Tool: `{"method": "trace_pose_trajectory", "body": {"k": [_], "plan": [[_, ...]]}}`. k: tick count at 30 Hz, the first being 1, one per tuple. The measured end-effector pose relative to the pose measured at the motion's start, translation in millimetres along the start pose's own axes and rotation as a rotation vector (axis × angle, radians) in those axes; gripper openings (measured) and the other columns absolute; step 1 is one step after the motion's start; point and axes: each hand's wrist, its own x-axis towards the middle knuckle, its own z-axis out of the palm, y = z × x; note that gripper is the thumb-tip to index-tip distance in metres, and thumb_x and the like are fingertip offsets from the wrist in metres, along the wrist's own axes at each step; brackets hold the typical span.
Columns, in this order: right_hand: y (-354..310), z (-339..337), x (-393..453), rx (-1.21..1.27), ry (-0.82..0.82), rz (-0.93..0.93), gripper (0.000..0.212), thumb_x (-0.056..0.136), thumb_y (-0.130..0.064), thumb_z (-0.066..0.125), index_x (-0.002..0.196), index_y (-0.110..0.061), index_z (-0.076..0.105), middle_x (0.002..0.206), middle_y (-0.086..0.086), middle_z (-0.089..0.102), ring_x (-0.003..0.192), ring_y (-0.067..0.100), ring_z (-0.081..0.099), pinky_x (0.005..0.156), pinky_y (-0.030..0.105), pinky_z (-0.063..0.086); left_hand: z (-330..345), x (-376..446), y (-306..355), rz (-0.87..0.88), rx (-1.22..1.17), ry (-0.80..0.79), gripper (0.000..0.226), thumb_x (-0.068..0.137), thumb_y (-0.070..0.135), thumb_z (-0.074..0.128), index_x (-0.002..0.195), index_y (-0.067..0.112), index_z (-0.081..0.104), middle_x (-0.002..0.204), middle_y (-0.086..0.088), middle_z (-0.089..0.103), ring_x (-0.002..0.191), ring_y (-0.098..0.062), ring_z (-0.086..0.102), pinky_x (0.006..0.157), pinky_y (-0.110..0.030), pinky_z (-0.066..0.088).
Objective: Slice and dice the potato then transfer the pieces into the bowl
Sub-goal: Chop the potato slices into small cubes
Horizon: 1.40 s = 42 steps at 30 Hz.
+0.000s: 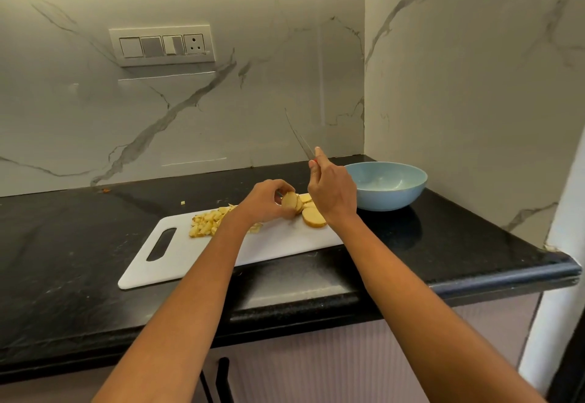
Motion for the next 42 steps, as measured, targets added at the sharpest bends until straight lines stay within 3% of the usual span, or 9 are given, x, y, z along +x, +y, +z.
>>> {"method": "trace_pose_trajectory", "body": {"k": [9, 16, 21, 26, 30, 37, 42], "plan": [[2.8, 1.3, 0.6, 0.036, 0.008, 0.045, 0.043, 0.103, -0.026, 0.032, 0.143, -0.009, 0.037, 0.095, 0.008, 0.067, 0.081, 0.016, 0.060, 0.066, 0.022, 0.043, -7.6, -22.3, 4.0, 0.016, -0.086, 0.249, 0.045, 0.077, 0.014, 0.072, 0.119, 0.013, 0.057, 0.114, -0.007, 0.055, 0.094, -0.015, 0.055, 0.074, -0.018, 0.045], [-12.0, -16.4, -21.9, 0.142, -0.095, 0.026, 0.050, 0.101, -0.015, 0.038, 0.148, -0.009, 0.023, 0.091, 0.013, 0.064, 0.073, 0.016, 0.054, 0.067, 0.028, 0.047, 0.4, -77.7, 6.1, 0.023, 0.035, 0.196, 0.042, 0.075, 0.031, 0.073, 0.113, 0.018, 0.061, 0.106, -0.001, 0.058, 0.082, -0.009, 0.051, 0.064, -0.010, 0.037], [-30.3, -34.1, -62.4, 0.005, -0.237, 0.031, 0.045, 0.099, -0.017, 0.039, 0.144, -0.010, 0.035, 0.105, 0.012, 0.066, 0.091, 0.021, 0.062, 0.074, 0.029, 0.047, 3.4, -93.1, 6.5, -0.050, -0.010, 0.215, 0.047, 0.080, 0.035, 0.070, 0.122, 0.016, 0.061, 0.111, -0.001, 0.065, 0.086, -0.008, 0.052, 0.075, -0.017, 0.037], [-43.3, -51.6, -94.3, -0.132, -0.389, 0.101, 0.025, 0.096, -0.018, 0.044, 0.118, -0.013, 0.056, 0.103, 0.006, 0.064, 0.083, 0.017, 0.059, 0.066, 0.023, 0.041, 5.5, -98.2, 11.0, -0.051, 0.014, 0.273, 0.028, 0.085, 0.024, 0.067, 0.110, 0.013, 0.070, 0.111, -0.002, 0.069, 0.086, -0.010, 0.056, 0.076, -0.017, 0.040], [-54.4, -60.5, -102.7, -0.192, -0.465, 0.148, 0.022, 0.095, -0.020, 0.046, 0.112, -0.012, 0.058, 0.106, 0.006, 0.063, 0.092, 0.018, 0.059, 0.070, 0.024, 0.038, 5.9, -99.6, 13.5, -0.084, -0.001, 0.260, 0.023, 0.085, 0.023, 0.066, 0.105, 0.015, 0.072, 0.110, 0.000, 0.069, 0.084, -0.006, 0.051, 0.077, -0.020, 0.041], [-65.4, -67.7, -108.5, -0.249, -0.511, 0.138, 0.020, 0.095, -0.019, 0.048, 0.111, -0.011, 0.057, 0.102, 0.006, 0.063, 0.085, 0.017, 0.058, 0.067, 0.024, 0.039, 4.8, -100.2, 15.8, -0.118, 0.006, 0.236, 0.022, 0.086, 0.023, 0.065, 0.104, 0.015, 0.072, 0.110, 0.000, 0.069, 0.087, -0.008, 0.052, 0.077, -0.022, 0.042], [-69.9, -70.7, -108.7, -0.299, -0.533, 0.098, 0.022, 0.095, -0.019, 0.049, 0.114, -0.011, 0.056, 0.104, 0.007, 0.063, 0.088, 0.018, 0.059, 0.069, 0.023, 0.041, 4.4, -97.4, 14.4, -0.149, 0.000, 0.218, 0.021, 0.084, 0.027, 0.067, 0.102, 0.017, 0.073, 0.112, 0.000, 0.068, 0.100, -0.017, 0.057, 0.075, -0.024, 0.041]]}}
